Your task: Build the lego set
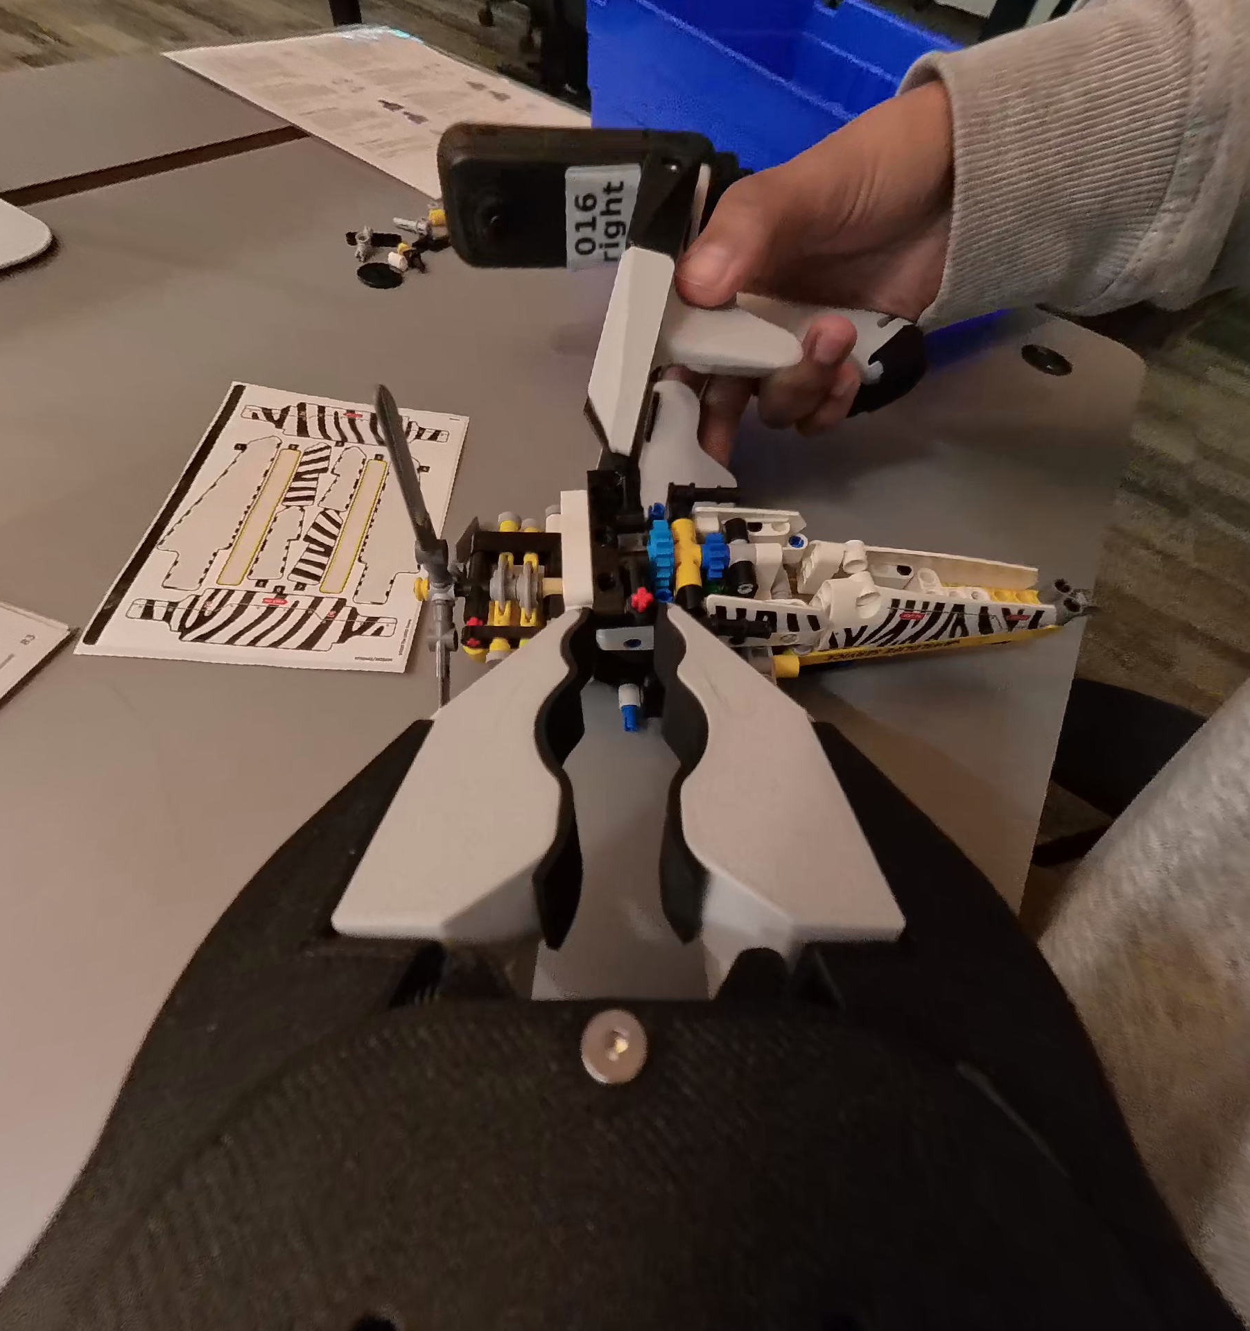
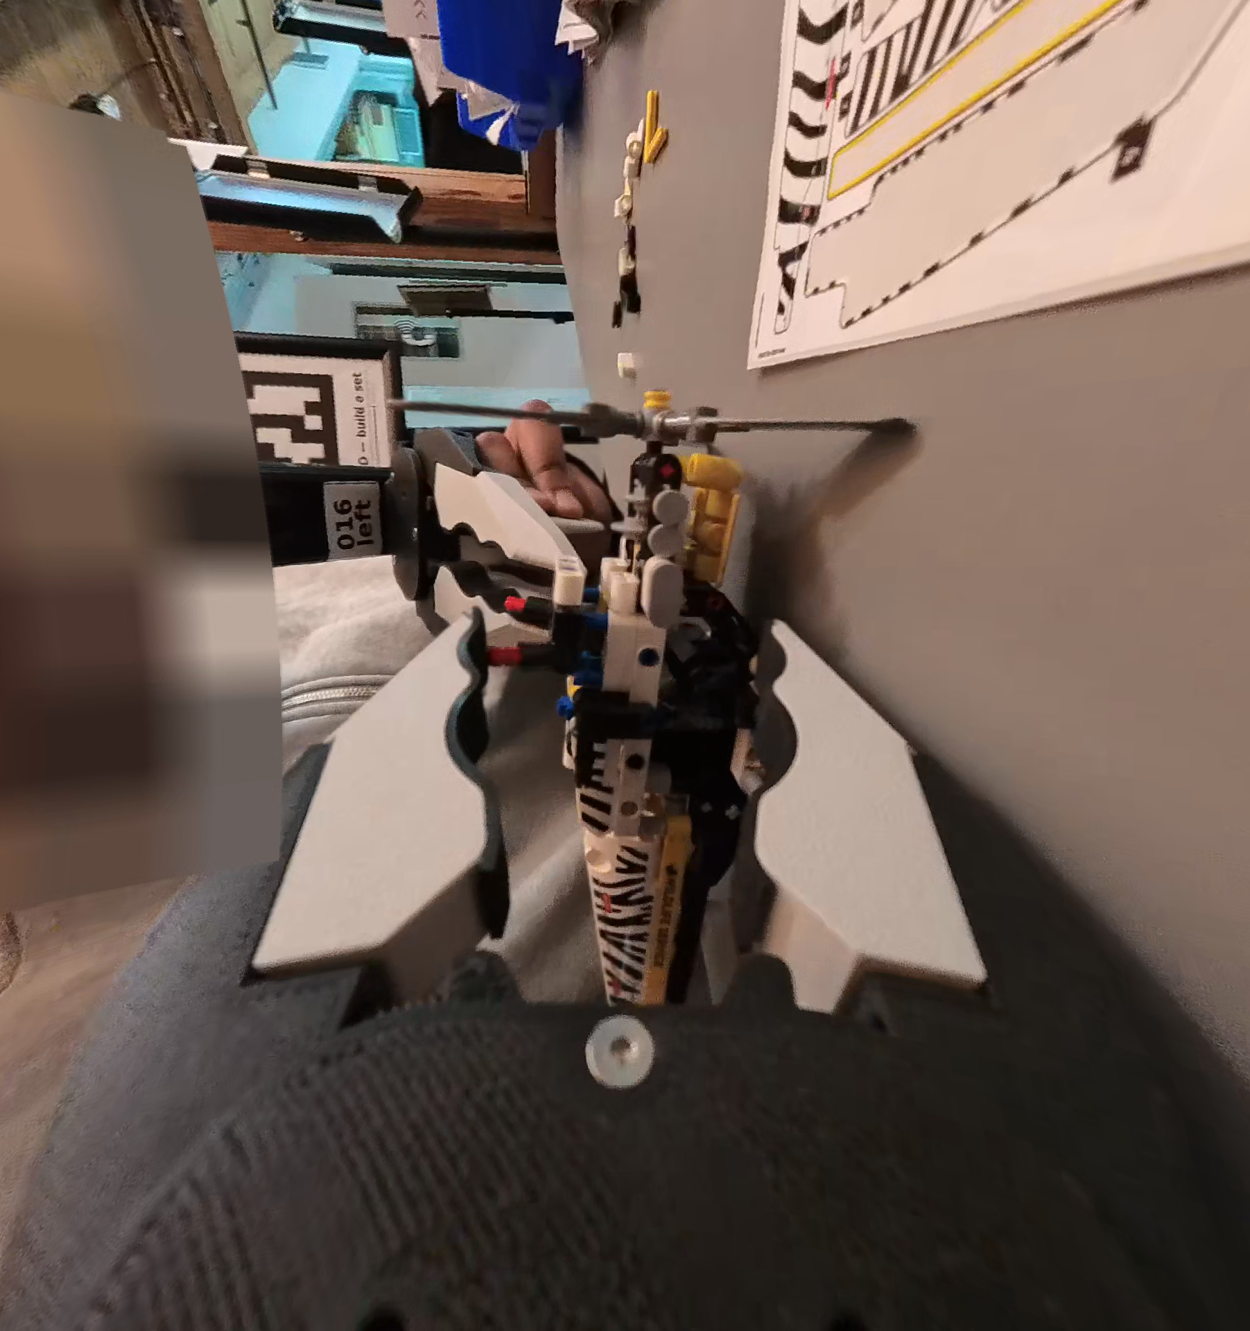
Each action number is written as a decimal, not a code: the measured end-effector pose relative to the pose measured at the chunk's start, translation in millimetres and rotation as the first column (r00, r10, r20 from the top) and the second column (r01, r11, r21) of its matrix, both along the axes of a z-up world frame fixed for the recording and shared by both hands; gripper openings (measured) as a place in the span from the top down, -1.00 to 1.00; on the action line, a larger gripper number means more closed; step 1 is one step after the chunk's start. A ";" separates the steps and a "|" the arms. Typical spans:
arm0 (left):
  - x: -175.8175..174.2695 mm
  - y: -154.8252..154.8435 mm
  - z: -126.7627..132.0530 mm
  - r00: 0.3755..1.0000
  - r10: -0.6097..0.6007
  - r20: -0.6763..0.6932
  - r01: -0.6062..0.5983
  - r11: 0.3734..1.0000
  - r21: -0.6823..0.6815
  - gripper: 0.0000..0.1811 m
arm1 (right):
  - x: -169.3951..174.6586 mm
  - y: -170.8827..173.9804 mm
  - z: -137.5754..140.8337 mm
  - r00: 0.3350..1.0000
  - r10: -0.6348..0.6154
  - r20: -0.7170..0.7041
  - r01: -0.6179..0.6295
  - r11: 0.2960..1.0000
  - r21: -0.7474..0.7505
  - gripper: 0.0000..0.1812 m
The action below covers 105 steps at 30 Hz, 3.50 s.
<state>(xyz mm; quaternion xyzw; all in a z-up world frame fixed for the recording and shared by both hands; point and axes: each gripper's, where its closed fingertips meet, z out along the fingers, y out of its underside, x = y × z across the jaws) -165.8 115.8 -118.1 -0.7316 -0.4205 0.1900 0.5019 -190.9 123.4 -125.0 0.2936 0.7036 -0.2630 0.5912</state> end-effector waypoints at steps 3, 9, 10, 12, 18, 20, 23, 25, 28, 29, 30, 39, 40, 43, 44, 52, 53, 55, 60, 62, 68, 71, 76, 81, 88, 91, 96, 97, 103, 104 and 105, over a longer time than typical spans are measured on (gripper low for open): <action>0.4 0.2 0.9 1.000 -0.008 0.004 0.008 1.000 0.018 0.85 | 0.0 -0.7 -0.6 0.999 0.005 0.049 -0.005 1.000 0.002 0.17; 1.1 -0.2 0.1 1.000 -0.023 0.018 0.022 0.999 0.038 0.85 | -6.6 -1.5 3.1 0.994 0.005 0.107 -0.005 1.000 0.004 0.20; 0.9 -0.3 -0.3 1.000 -0.022 0.021 0.021 0.999 0.042 0.85 | -7.1 -0.2 0.5 0.994 0.016 0.106 -0.018 1.000 0.012 0.27; 1.1 0.1 -0.9 0.999 -0.023 0.023 0.022 0.999 0.041 0.85 | -5.0 1.0 -2.5 0.994 0.043 0.096 -0.045 0.999 0.025 0.31; 1.7 -0.7 0.2 1.000 -0.028 0.014 0.028 0.999 0.031 0.85 | -3.8 0.4 -5.3 0.996 0.082 0.041 -0.084 0.995 0.046 0.40; 1.3 -0.9 0.8 0.999 -0.031 0.016 0.030 0.999 0.039 0.85 | -3.4 0.3 -6.8 0.996 0.077 0.046 -0.079 0.996 0.045 0.43; 1.5 -0.9 0.6 0.999 -0.034 0.021 0.033 0.998 0.044 0.85 | -4.1 -0.4 -6.5 0.997 0.062 0.049 -0.063 0.998 0.028 0.46; 1.0 -1.5 3.0 1.000 -0.028 0.011 0.028 0.998 0.053 0.85 | -5.2 -2.2 0.2 0.997 0.057 0.057 -0.057 0.998 -0.008 0.65; 2.0 -2.5 2.2 0.999 -0.030 0.016 0.029 0.999 0.044 0.85 | -5.0 -2.6 1.1 0.998 0.052 0.024 -0.051 0.999 -0.007 0.66; 2.3 -2.6 2.1 0.999 -0.029 0.015 0.029 0.999 0.044 0.85 | -4.6 -2.7 1.1 0.999 0.048 0.018 -0.048 0.999 -0.007 0.66; 2.7 -2.6 2.2 0.999 -0.030 0.016 0.030 0.999 0.046 0.85 | -4.4 -2.8 0.5 0.999 0.044 0.011 -0.044 0.999 -0.008 0.63; 5.0 -6.6 -2.1 0.997 -0.010 0.073 0.005 0.998 0.064 0.72 | -1.7 -2.7 3.2 0.999 0.041 0.009 -0.040 0.998 -0.042 0.67; 6.9 -9.3 -1.4 0.997 -0.001 0.080 -0.004 0.998 0.065 0.69 | -1.2 -3.2 3.1 0.999 0.038 0.008 -0.037 0.998 -0.044 0.66; 17.0 -14.4 4.5 0.991 0.001 0.137 -0.024 0.985 0.169 0.68 | -1.3 -4.1 3.0 1.000 0.026 0.016 -0.025 0.998 -0.055 0.67; 21.4 -13.9 5.8 0.984 -0.013 0.178 -0.029 0.972 0.233 0.67 | -1.1 -4.6 3.0 1.000 0.022 0.014 -0.021 0.998 -0.059 0.67; 16.1 -26.1 19.6 0.901 -0.147 0.408 -0.237 0.621 0.747 0.58 | 3.2 -6.5 4.6 0.999 0.032 -0.028 -0.034 0.997 -0.073 0.67; 11.9 -33.2 17.8 0.907 -0.112 0.405 -0.256 0.616 0.745 0.60 | 3.5 -6.8 4.8 0.999 0.035 -0.028 -0.037 0.997 -0.073 0.67; 8.0 -38.5 22.5 0.927 -0.087 0.364 -0.233 0.626 0.744 0.67 | 4.1 -7.2 4.7 0.999 0.043 -0.031 -0.045 0.996 -0.071 0.67; 7.0 -15.4 23.3 0.962 -0.089 0.260 -0.083 0.806 0.585 0.59 | 6.7 -7.7 4.8 0.997 0.066 -0.045 -0.069 0.995 -0.066 0.67; 7.5 -6.1 20.7 0.966 -0.093 0.239 -0.049 0.848 0.528 0.63 | 7.2 -7.5 4.6 0.996 0.069 -0.052 -0.072 0.995 -0.063 0.66; 6.6 -3.4 15.3 0.972 -0.071 0.226 -0.046 0.881 0.471 0.77 | 6.3 -7.1 5.5 0.997 0.037 -0.075 -0.041 0.998 -0.057 0.61; 8.1 -3.8 14.5 0.971 -0.053 0.233 -0.067 0.876 0.478 0.78 | 2.3 -5.8 11.7 0.995 -0.008 -0.098 0.001 0.998 -0.068 0.49; 10.2 -6.1 16.2 0.982 0.003 0.191 -0.088 0.894 0.440 0.79 | -9.3 6.8 38.4 0.951 -0.166 -0.260 0.132 0.981 -0.143 0.61; 9.2 -21.7 28.7 0.987 0.089 0.136 -0.145 0.858 0.493 0.85 | 0.7 26.4 55.3 0.582 -0.251 -0.774 0.174 0.968 -0.183 0.40; 13.4 -34.2 26.4 0.982 0.154 0.113 -0.190 0.841 0.506 0.96 | 39.0 27.0 20.0 0.219 -0.145 -0.965 0.313 0.947 -0.071 0.30; 20.9 -42.7 30.0 0.977 0.182 0.112 -0.213 0.817 0.536 0.96 | 41.7 27.0 3.7 0.191 -0.076 -0.979 0.364 0.932 -0.001 0.29; 38.4 -66.4 44.7 0.966 0.247 0.079 -0.247 0.786 0.567 0.96 | 40.5 21.9 -8.3 0.153 0.004 -0.988 0.356 0.933 0.059 0.46; 42.2 -71.6 47.9 0.963 0.259 0.071 -0.252 0.780 0.572 0.96 | 42.4 18.5 -8.1 0.151 0.012 -0.989 0.324 0.944 0.061 0.46; 70.7 -113.1 84.6 0.935 0.354 -0.014 -0.258 0.706 0.660 0.96 | 69.2 0.9 -8.2 0.081 0.111 -0.990 -0.099 0.990 0.103 0.47; 76.2 -122.1 91.8 0.926 0.377 -0.028 -0.261 0.690 0.675 0.96 | 77.1 0.4 -8.1 0.061 0.127 -0.990 -0.205 0.972 0.112 0.47; 81.7 -130.5 98.4 0.916 0.398 -0.042 -0.262 0.676 0.689 0.96 | 84.6 0.9 -8.1 0.043 0.140 -0.989 -0.305 0.945 0.121 0.47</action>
